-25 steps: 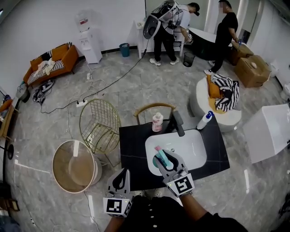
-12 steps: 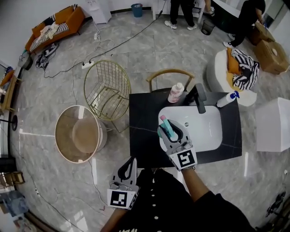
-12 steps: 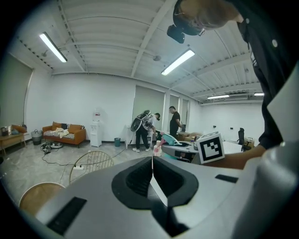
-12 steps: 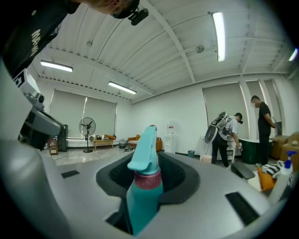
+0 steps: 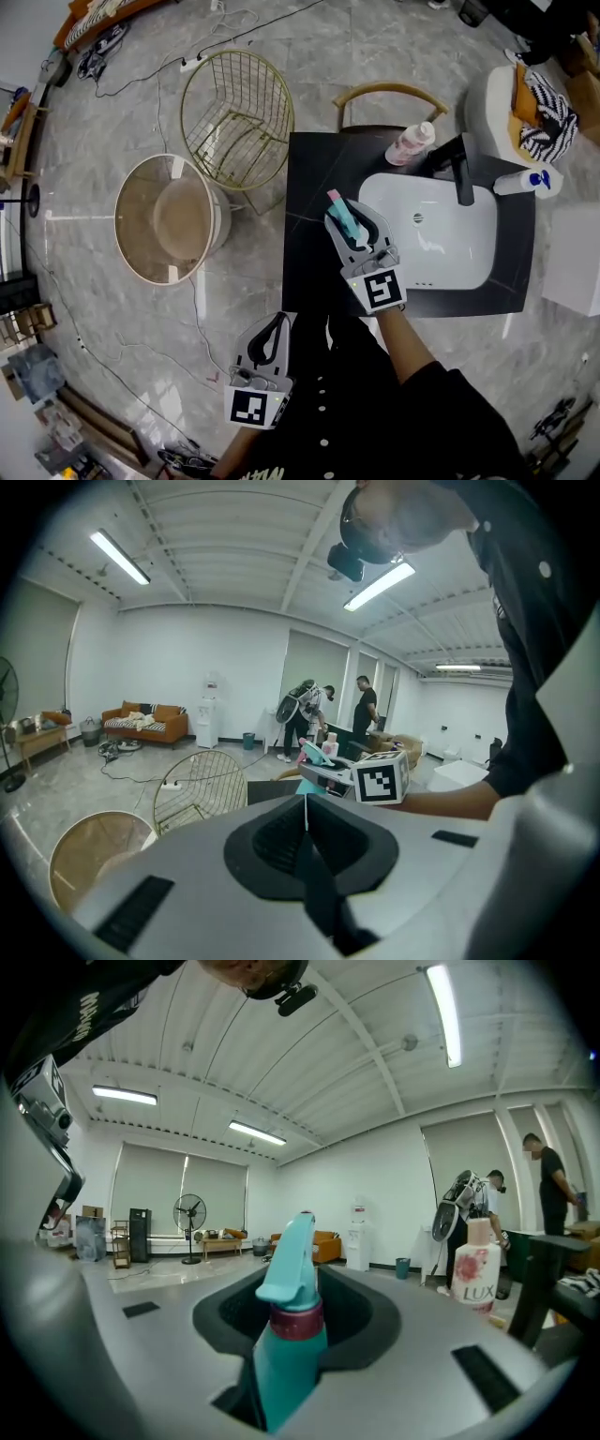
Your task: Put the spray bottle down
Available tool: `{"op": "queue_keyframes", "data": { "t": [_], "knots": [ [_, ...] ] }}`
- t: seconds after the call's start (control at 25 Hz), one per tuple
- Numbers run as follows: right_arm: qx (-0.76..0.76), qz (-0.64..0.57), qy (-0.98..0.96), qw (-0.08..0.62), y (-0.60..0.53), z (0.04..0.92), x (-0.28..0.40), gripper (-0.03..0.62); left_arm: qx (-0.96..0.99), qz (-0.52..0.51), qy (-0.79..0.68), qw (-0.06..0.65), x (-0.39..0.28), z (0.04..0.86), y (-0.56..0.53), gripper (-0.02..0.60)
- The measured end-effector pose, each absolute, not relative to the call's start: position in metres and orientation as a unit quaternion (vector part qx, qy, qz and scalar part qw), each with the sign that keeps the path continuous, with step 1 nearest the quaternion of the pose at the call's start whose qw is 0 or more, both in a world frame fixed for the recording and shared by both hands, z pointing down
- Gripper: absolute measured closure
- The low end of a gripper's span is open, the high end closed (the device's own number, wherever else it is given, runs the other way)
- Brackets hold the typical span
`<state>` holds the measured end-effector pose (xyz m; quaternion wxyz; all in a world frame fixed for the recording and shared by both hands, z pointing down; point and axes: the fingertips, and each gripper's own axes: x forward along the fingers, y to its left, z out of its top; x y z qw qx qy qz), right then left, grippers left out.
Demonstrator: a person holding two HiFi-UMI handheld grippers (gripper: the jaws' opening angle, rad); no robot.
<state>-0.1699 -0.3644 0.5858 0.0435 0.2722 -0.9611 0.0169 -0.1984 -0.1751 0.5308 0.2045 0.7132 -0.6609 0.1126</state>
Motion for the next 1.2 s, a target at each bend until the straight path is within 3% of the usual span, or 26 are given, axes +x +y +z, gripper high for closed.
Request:
{"op": "queue_keyframes", "data": {
  "t": [0.32,0.6,0.72,0.92,1.2],
  "knots": [
    [0.257,0.018,-0.965,0.036,-0.359,0.615,-0.192,0.468,0.695,0.129,-0.656,0.264,-0.199,0.562,-0.153,0.566],
    [0.256,0.007,-0.967,0.019,-0.357,0.619,-0.196,0.465,0.691,0.135,-0.656,0.273,-0.200,0.572,-0.144,0.565],
    [0.254,0.008,-0.967,0.025,-0.356,0.621,-0.196,0.455,0.694,0.135,-0.653,0.271,-0.197,0.573,-0.145,0.566],
    [0.240,0.006,-0.970,0.035,-0.353,0.620,-0.194,0.374,0.699,0.134,-0.654,0.258,-0.198,0.569,-0.149,0.566],
    [0.247,0.010,-0.969,0.007,-0.338,0.582,-0.171,0.370,0.720,0.119,-0.651,0.209,-0.201,0.547,-0.161,0.566]
  ]
}}
